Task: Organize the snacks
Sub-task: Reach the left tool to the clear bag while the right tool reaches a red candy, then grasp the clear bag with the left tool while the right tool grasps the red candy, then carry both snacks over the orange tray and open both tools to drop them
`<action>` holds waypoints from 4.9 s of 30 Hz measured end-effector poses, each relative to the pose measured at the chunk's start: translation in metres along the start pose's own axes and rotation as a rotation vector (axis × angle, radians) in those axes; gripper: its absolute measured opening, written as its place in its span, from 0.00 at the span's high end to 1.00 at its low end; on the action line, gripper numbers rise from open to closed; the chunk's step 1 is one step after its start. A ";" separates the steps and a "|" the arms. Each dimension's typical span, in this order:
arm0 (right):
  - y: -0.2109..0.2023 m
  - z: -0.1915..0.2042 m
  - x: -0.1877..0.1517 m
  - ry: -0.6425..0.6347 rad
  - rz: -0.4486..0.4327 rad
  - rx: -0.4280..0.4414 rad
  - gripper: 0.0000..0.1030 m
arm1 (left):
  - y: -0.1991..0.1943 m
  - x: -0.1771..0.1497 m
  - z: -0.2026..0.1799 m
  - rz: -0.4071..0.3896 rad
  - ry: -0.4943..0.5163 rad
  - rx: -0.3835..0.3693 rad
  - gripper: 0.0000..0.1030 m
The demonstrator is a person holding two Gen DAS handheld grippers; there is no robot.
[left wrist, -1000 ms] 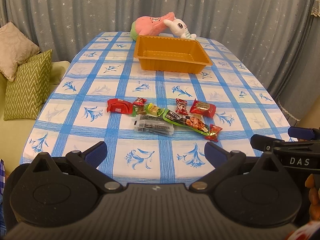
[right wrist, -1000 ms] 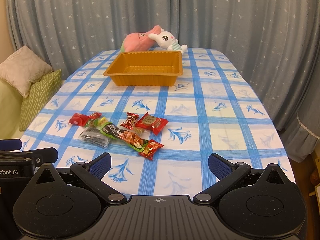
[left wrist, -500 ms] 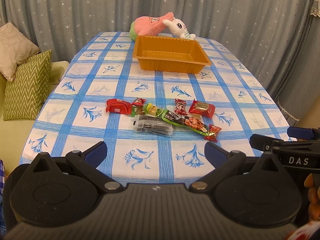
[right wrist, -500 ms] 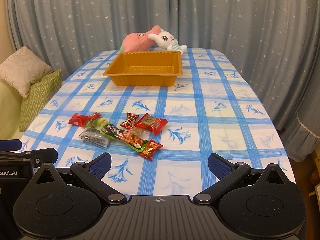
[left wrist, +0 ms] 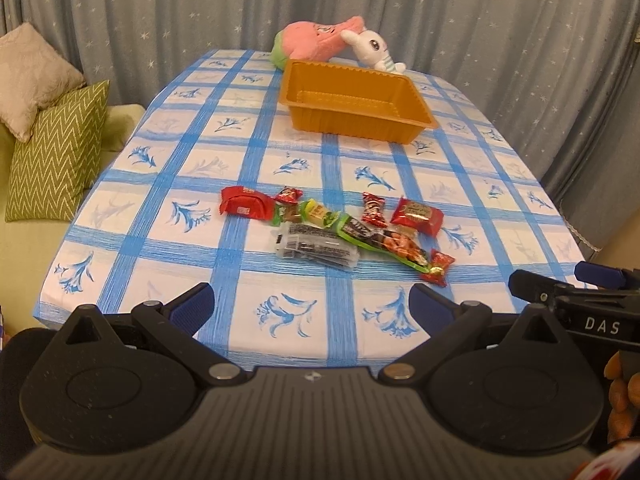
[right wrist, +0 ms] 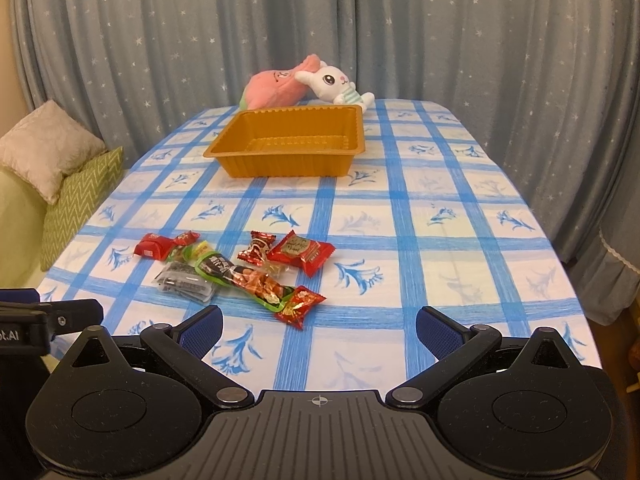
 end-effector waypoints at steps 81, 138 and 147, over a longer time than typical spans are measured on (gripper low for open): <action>0.129 -0.001 -0.014 0.009 0.072 -0.001 0.79 | 0.163 0.006 -0.013 -0.018 0.222 -0.040 0.20; 0.153 -0.013 0.114 -0.052 -0.151 0.060 0.79 | 0.166 0.151 -0.002 -0.234 0.188 0.006 0.22; 0.211 -0.024 0.187 -0.058 -0.190 0.080 0.79 | 0.220 0.215 -0.014 -0.301 0.161 -0.051 0.22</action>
Point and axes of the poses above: each gripper's, at about its wrist camera, not at the fingertips, and y roughly the way its jaws point, z to its left, x to its top, the point moved 1 cm from there along y, roughly the way its jaws point, and after that the axes turned 1 degree about y, right-handed, at the moved point
